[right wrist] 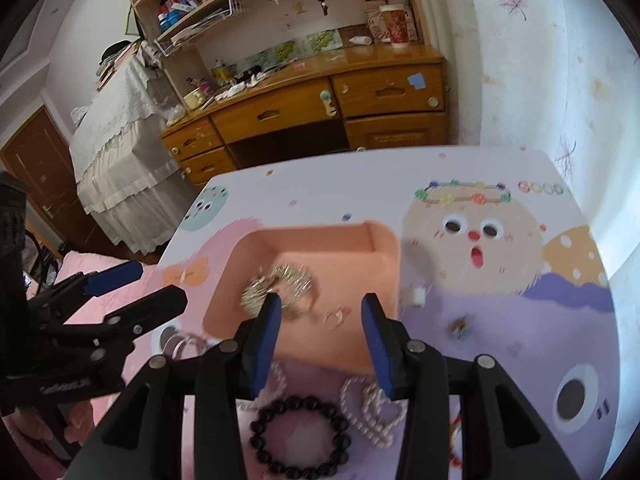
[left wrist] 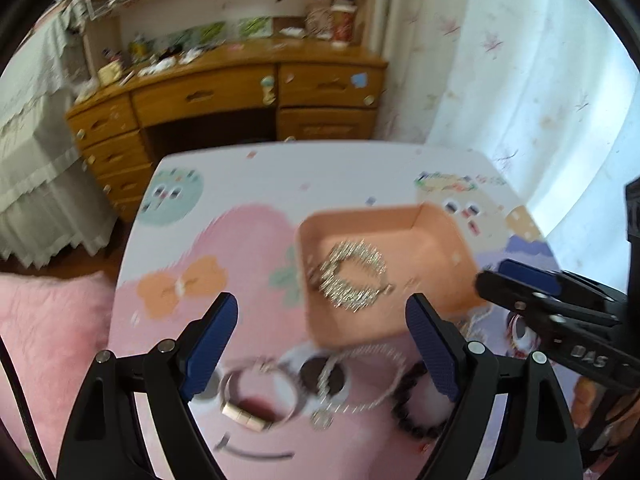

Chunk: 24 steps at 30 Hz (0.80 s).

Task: Organize jewelry
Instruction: 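Carry the hair clip and ring into the pink box while both tools open to release, then grasp the white smartwatch with the left tool while the right tool grasps a red-gem ring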

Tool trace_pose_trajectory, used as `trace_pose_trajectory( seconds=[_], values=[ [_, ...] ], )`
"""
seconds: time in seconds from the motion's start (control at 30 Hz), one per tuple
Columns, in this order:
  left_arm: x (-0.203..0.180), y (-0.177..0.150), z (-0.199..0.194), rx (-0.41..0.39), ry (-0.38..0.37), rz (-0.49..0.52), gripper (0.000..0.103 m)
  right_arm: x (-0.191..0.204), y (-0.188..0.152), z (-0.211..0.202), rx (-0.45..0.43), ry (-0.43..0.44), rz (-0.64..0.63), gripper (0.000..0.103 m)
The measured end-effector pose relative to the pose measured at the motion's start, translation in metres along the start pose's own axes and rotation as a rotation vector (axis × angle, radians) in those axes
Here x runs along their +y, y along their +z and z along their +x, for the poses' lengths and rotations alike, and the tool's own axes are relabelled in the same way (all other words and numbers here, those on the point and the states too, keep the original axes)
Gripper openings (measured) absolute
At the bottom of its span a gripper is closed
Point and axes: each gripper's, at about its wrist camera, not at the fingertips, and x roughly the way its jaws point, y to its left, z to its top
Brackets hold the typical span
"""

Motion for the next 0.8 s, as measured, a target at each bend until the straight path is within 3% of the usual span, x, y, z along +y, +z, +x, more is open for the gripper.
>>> trace_pose_trajectory(
  seconds=[0.17,0.43,0.7,0.8],
  values=[
    [0.023,-0.033,-0.006,0.067,0.062,-0.018,0.085,0.009,-0.034,-0.003,0.069,0.036,0.041,0.055],
    [0.048,-0.070,-0.010,0.158,0.096,-0.008,0.085,0.027,-0.088,-0.002,0.215,0.013,0.052,0.060],
    [0.042,-0.086,0.009,0.181,0.125,0.211,0.085,0.041,-0.132,0.000,0.299,-0.056,0.051,0.061],
    [0.043,-0.086,0.019,0.194,0.100,0.240,0.085,0.049,-0.141,0.002,0.291,-0.101,0.003,0.061]
  ],
)
